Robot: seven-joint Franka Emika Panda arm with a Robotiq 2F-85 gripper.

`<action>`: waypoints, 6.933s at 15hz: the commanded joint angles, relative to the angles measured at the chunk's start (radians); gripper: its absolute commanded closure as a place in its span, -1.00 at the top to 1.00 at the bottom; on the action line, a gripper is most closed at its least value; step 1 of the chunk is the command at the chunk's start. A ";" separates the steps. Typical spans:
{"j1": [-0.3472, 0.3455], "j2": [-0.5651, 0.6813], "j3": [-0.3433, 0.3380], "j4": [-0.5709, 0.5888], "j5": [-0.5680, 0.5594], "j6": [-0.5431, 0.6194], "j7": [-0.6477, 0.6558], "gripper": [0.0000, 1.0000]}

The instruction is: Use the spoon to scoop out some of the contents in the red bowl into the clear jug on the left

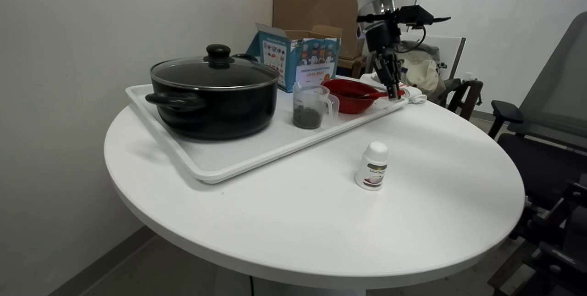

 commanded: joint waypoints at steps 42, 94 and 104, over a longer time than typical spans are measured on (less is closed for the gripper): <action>0.055 -0.201 0.040 -0.137 0.098 -0.035 0.014 -0.79; 0.311 -0.205 0.044 -0.198 -0.110 -0.064 0.318 -0.79; 0.333 -0.200 0.023 -0.181 -0.215 -0.109 0.424 -0.80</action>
